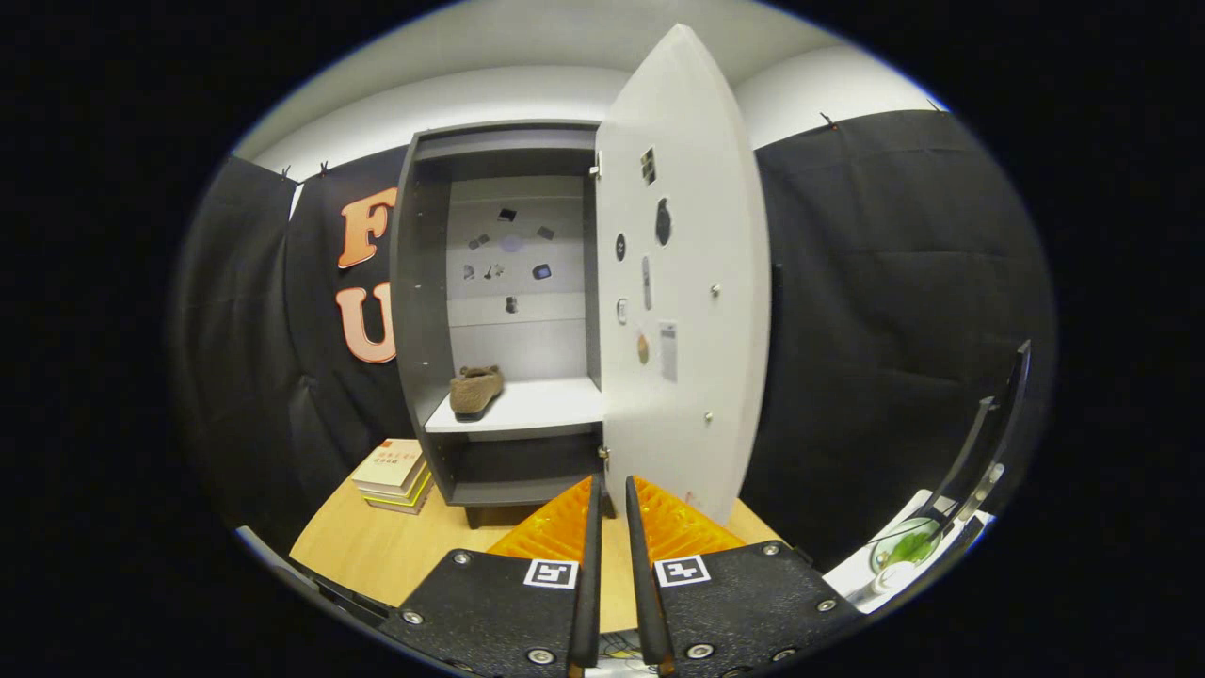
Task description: Open the shoe cabinet door, grab the shoes and put them into the shoe cabinet, then close the shoe cabinet door.
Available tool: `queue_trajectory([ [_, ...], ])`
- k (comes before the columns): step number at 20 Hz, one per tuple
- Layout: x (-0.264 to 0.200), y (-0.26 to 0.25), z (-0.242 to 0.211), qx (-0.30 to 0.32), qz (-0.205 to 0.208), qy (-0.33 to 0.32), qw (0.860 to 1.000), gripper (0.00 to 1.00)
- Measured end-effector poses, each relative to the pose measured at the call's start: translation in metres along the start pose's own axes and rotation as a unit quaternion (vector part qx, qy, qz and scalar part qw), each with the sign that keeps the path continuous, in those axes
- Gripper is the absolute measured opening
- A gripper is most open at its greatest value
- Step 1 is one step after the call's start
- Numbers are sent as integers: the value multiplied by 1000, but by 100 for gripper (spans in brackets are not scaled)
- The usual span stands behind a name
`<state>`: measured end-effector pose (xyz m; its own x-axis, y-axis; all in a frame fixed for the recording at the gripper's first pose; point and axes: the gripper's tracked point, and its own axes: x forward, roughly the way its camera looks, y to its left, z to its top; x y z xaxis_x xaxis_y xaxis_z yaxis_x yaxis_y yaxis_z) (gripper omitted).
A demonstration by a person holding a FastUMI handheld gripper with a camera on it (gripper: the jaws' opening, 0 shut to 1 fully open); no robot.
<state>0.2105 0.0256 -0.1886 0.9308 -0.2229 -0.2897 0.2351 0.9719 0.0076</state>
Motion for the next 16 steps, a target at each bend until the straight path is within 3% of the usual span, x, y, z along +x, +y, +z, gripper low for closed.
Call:
queue_trajectory([
  [7,15,65,-63,3,40,75,996,16],
  [16,60,104,-170,-18,79,185,979,20],
])
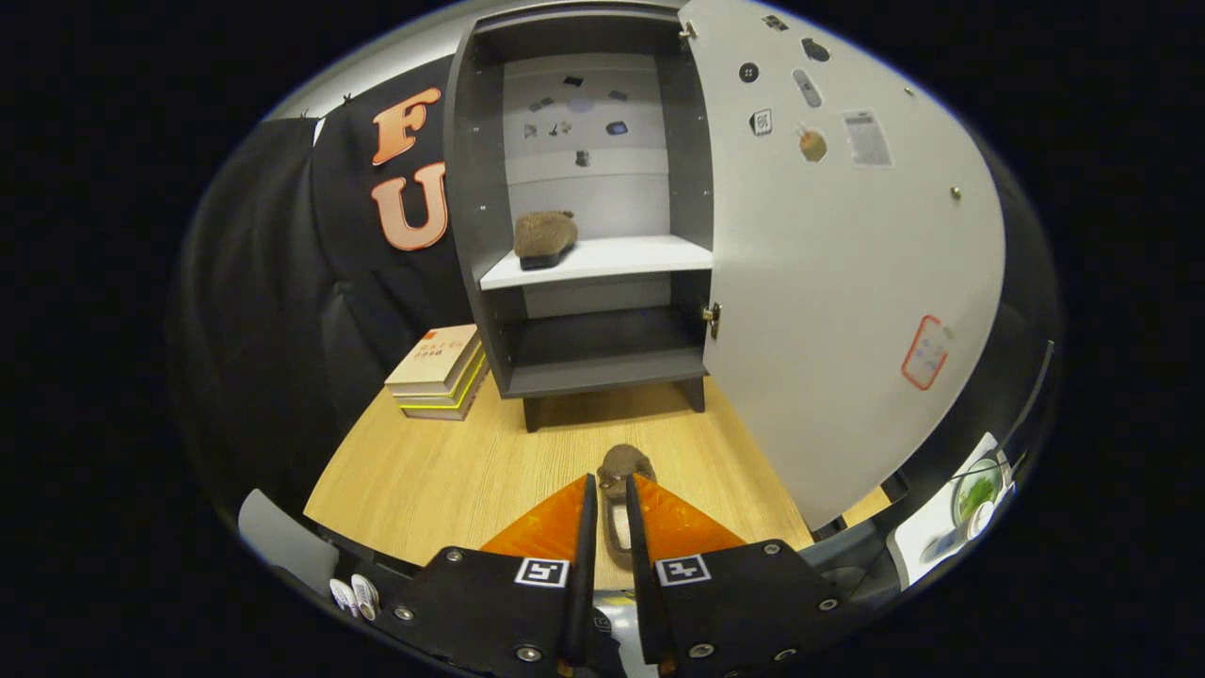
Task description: Open the shoe cabinet door, grab the shoes and put them into the shoe cabinet, then close the shoe cabinet door.
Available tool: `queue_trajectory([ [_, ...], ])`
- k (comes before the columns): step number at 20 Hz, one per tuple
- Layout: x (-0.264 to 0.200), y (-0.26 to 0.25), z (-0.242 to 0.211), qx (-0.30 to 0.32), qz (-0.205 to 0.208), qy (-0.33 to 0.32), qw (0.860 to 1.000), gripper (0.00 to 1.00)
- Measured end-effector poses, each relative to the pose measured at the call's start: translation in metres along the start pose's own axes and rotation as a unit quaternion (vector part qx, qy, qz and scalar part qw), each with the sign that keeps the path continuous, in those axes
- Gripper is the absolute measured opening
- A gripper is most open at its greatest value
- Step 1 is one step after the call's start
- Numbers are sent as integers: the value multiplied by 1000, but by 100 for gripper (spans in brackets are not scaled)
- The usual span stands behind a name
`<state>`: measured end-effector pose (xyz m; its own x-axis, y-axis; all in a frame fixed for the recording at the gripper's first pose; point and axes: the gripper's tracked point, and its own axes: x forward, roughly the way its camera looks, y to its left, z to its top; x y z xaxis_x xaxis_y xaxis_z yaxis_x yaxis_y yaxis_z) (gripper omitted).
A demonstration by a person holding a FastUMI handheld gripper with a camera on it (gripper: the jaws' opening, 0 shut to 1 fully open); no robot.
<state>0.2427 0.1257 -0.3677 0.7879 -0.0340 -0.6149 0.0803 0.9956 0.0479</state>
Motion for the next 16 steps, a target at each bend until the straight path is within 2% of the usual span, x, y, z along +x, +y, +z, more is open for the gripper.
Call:
queue_trajectory([
  [10,110,19,-93,-43,35,121,991,23],
  [16,157,6,-130,-45,13,157,987,23],
])
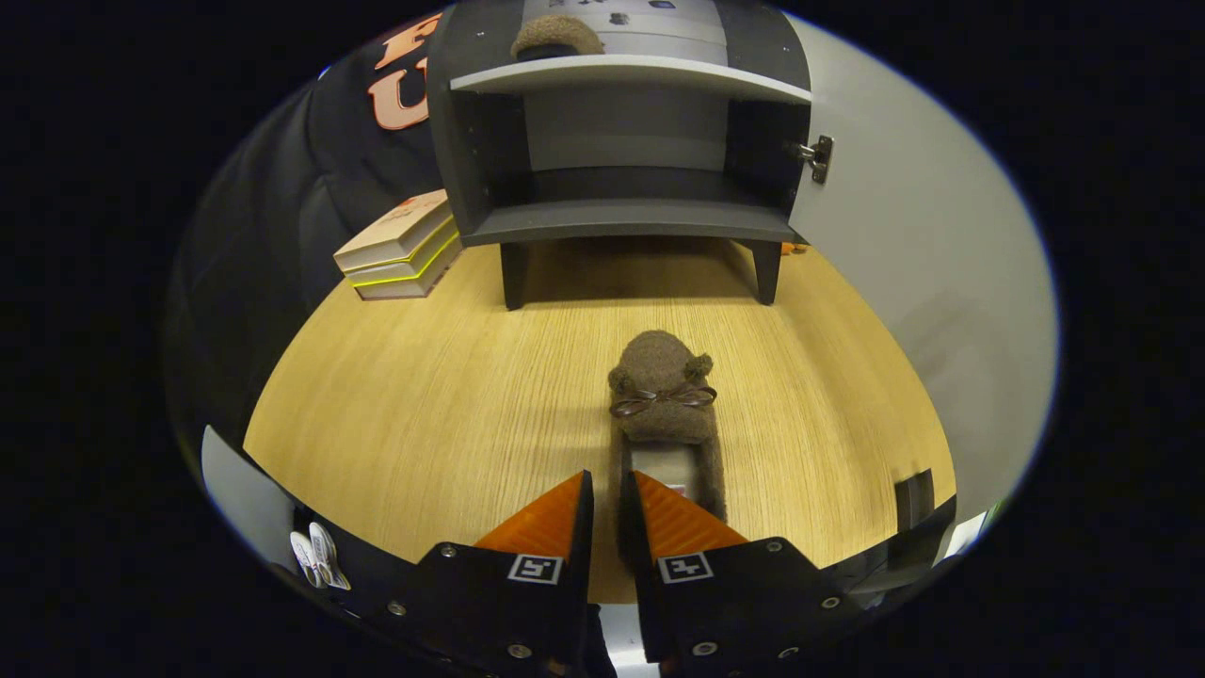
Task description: Open the shoe cabinet door, grab the shoes and put them into the shoe cabinet, then close the shoe cabinet door.
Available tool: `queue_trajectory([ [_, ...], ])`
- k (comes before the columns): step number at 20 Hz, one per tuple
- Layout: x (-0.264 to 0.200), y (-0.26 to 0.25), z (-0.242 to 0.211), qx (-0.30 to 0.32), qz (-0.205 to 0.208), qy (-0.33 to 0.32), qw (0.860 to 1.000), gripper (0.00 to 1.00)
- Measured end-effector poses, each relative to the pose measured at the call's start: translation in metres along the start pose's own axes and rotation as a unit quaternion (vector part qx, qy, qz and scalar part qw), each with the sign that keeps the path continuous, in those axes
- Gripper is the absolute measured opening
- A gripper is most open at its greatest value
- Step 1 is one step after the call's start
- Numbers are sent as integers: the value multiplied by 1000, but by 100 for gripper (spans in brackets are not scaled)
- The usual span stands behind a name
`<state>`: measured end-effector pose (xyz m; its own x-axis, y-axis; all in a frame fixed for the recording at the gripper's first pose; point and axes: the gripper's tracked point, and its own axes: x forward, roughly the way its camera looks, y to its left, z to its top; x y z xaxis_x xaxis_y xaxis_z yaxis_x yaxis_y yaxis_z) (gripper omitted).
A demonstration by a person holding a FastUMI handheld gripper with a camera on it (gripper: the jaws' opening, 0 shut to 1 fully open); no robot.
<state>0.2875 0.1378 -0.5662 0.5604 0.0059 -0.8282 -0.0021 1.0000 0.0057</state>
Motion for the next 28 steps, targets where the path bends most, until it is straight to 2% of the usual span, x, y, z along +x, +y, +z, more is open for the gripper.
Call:
queue_trajectory([
  [6,36,-3,-25,19,-6,48,999,23],
  [8,35,-5,-23,18,-8,48,999,19],
  [9,34,-4,-22,16,-9,48,999,9],
  [13,21,-7,3,18,-7,30,999,6],
  [19,-28,-8,37,25,-12,-15,1000,6],
  [28,-142,-14,117,3,-22,-112,993,6],
])
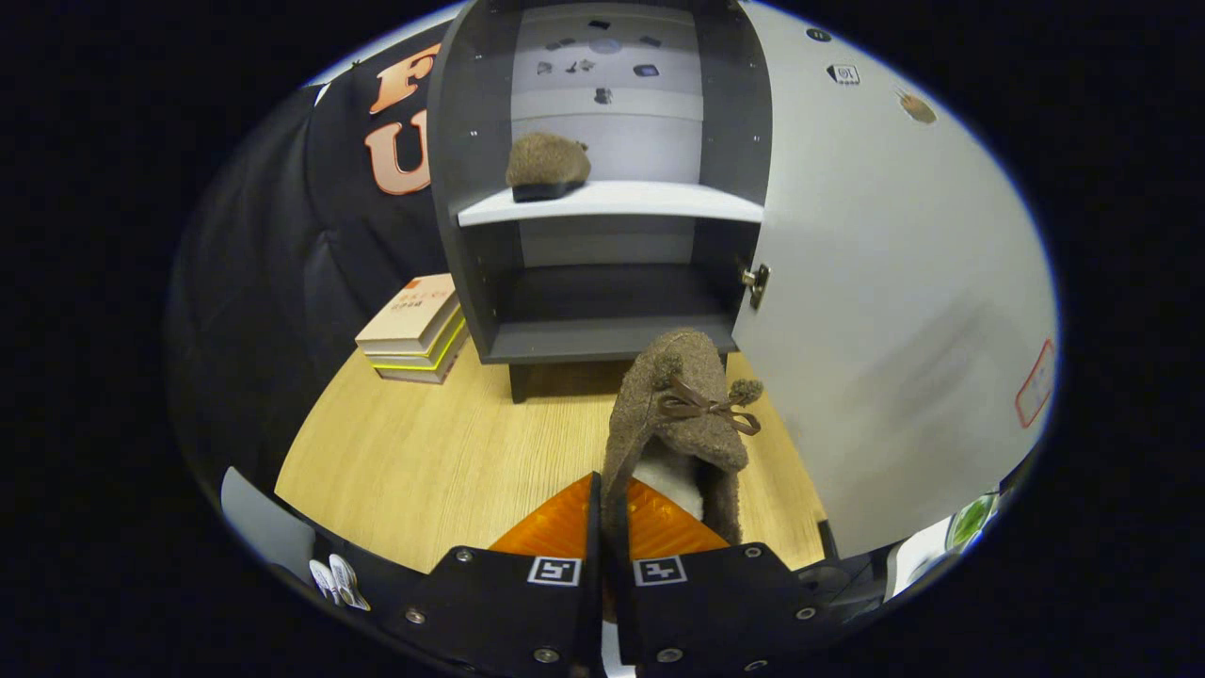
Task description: Open the shoe cabinet door, grab the shoes and put them into the shoe cabinet, then close the shoe cabinet door.
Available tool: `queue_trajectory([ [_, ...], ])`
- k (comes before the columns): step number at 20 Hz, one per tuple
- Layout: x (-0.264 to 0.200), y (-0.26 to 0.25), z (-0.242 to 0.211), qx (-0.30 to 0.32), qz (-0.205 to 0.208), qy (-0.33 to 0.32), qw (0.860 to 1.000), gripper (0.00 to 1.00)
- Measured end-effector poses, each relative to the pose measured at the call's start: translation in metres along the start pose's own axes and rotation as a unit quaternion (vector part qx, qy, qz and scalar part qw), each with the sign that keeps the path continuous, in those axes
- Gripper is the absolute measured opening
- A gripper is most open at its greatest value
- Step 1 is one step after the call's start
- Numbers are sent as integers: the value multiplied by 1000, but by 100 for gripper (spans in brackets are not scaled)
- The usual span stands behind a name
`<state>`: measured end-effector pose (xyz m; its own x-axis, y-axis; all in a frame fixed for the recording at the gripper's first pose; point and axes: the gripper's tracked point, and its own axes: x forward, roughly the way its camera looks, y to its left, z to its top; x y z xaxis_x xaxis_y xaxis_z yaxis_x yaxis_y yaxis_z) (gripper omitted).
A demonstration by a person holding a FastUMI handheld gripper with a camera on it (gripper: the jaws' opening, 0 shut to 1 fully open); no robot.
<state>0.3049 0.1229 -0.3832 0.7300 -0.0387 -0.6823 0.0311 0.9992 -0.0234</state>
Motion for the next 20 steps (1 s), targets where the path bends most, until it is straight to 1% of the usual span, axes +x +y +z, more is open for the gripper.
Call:
queue_trajectory([
  [3,-12,-2,37,-2,3,-23,1000,6],
  [5,-11,-5,63,-1,7,-34,999,6],
  [12,29,-8,153,10,40,-55,998,6],
  [16,59,-11,193,-2,57,-57,997,6],
  [18,68,-5,211,4,84,-57,995,6],
  [19,72,-4,219,5,90,-59,994,6],
  [20,75,-12,228,-2,80,-62,995,6],
])
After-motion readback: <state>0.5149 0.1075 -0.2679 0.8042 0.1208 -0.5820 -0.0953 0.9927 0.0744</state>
